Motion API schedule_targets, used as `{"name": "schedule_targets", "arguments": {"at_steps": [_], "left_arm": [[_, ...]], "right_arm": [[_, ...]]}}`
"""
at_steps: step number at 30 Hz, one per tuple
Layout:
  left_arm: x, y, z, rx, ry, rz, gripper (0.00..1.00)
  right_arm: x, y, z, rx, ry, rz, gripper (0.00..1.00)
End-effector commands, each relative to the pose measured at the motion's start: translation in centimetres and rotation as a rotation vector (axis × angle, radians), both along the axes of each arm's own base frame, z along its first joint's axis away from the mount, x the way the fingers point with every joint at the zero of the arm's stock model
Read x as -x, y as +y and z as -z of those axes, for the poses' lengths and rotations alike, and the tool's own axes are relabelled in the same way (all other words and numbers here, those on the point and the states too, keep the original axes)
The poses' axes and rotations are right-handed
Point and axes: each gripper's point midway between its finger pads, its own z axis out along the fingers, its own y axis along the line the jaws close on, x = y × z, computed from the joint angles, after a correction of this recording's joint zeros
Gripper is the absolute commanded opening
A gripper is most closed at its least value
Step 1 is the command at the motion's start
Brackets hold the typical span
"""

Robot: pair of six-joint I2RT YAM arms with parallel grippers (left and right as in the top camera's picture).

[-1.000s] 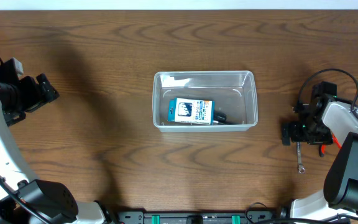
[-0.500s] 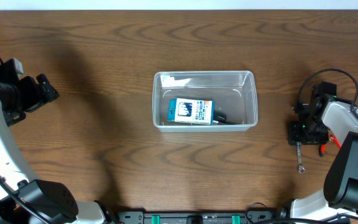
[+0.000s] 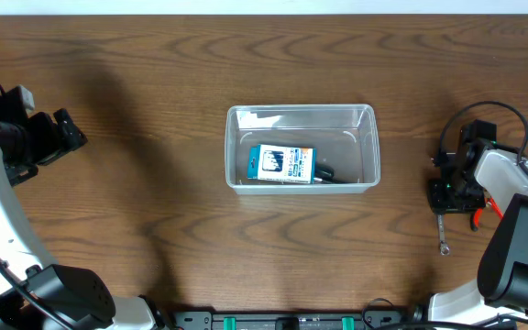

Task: Pack container
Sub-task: 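Lower the right gripper and grasp the silver wrench's shaft, then carry the wrench leftward and lower it into the container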

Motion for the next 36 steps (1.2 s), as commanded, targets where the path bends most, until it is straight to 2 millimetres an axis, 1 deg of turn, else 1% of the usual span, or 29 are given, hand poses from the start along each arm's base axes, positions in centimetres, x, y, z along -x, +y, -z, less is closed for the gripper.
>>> {"name": "schedule_targets", "arguments": {"at_steps": [1,2,7,13,21,27,29,32,34,36], "left_arm": [[0.0,0.0,-0.1,0.004,-0.005,0.012,0.98],[0.0,0.0,-0.1,0.004,-0.005,0.012,0.98],[0.0,0.0,-0.1,0.004,-0.005,0.012,0.98],[0.0,0.0,-0.1,0.004,-0.005,0.012,0.98],[0.0,0.0,-0.1,0.004,-0.005,0.012,0.98],[0.0,0.0,-0.1,0.004,-0.005,0.012,0.98],[0.0,0.0,-0.1,0.004,-0.005,0.012,0.98],[0.0,0.0,-0.1,0.004,-0.005,0.012,0.98],[0.0,0.0,-0.1,0.004,-0.005,0.012,0.98],[0.0,0.0,-0.1,0.004,-0.005,0.012,0.98]], "right_arm": [[0.4,-0.2,0.4,-0.002,0.017,0.014,0.26],[0.4,-0.2,0.4,-0.002,0.017,0.014,0.24],[0.4,-0.2,0.4,-0.002,0.017,0.014,0.21],[0.3,-0.3,0.4,0.0,0.011,0.014,0.11],[0.2,-0.3,0.4,0.001,0.008,0.018,0.02],[-0.2,-0.2,0.4,-0.008,-0.007,0.017,0.01],[-0.6,0.1,0.1,-0.025,-0.021,0.017,0.01],[-2.1,0.7,-0.9,-0.075,-0.061,0.018,0.01],[-3.6,1.1,-2.2,-0.114,-0.101,0.017,0.01],[-5.5,1.4,-4.0,-0.139,-0.148,0.009,0.01]]}}
